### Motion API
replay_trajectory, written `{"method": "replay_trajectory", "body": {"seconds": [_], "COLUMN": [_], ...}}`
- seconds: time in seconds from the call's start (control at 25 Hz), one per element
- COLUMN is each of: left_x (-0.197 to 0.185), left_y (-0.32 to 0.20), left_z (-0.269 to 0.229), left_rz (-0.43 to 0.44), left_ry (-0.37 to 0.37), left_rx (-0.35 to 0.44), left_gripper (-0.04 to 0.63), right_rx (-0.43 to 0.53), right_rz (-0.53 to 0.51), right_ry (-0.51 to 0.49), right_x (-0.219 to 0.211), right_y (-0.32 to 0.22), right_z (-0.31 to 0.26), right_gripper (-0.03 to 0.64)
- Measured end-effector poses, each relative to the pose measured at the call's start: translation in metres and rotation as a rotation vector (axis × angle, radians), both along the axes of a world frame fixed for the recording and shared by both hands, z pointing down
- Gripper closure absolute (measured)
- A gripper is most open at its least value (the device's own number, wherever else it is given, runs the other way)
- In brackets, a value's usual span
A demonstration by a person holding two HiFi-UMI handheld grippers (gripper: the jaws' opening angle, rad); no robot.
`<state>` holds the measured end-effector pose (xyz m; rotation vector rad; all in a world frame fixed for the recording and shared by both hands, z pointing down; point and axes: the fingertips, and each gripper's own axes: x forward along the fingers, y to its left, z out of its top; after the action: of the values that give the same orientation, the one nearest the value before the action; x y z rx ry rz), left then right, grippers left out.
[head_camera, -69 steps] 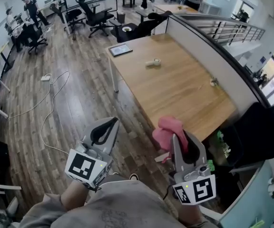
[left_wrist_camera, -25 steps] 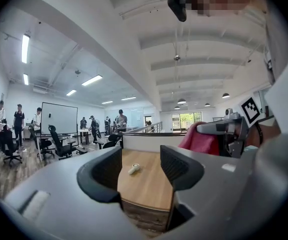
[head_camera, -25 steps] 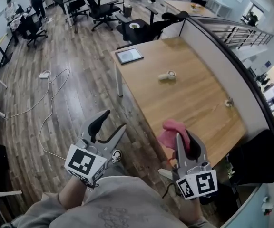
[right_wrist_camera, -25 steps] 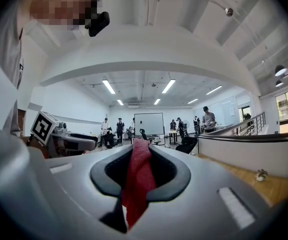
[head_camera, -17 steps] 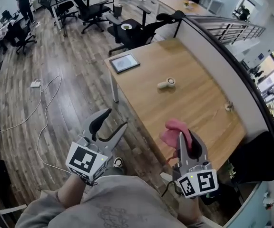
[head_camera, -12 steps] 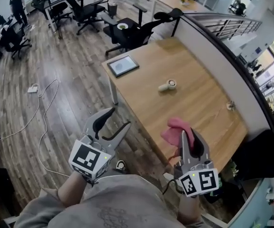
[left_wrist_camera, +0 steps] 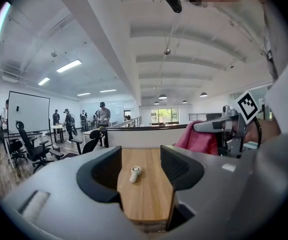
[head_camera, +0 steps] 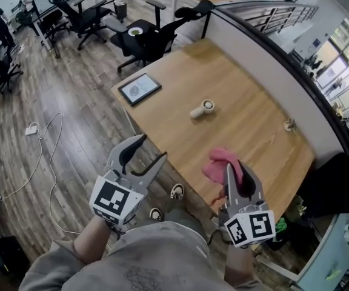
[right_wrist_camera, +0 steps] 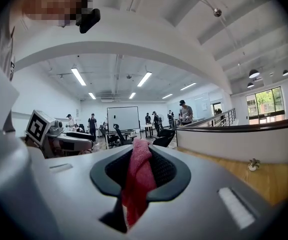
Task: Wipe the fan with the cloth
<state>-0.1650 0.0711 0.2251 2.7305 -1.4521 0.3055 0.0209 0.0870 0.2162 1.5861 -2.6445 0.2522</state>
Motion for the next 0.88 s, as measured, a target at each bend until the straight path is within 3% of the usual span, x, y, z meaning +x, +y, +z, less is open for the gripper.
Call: {"method": "replay_trajectory", "body": {"seconds": [0.72,0.88], "left_x": [0.066,0.084], "left_y": [-0.159,-0.184], "left_z": [0.058,0.076], "left_rz": [0.044,0.055], "left_ry": [-0.090,-0.116], "left_rx": [-0.117,-0.149], "left_gripper": [0.341,0.341], "right_rx": [-0.109,-0.153], "right_rz": [0.004,-0.008], "right_ry": [-0.003,-0.053], "right_x": [0.059,0.074], "right_y": [-0.158,-0.180], "right_z": [0.068,0.082], "right_gripper": [0.548,0.548]}}
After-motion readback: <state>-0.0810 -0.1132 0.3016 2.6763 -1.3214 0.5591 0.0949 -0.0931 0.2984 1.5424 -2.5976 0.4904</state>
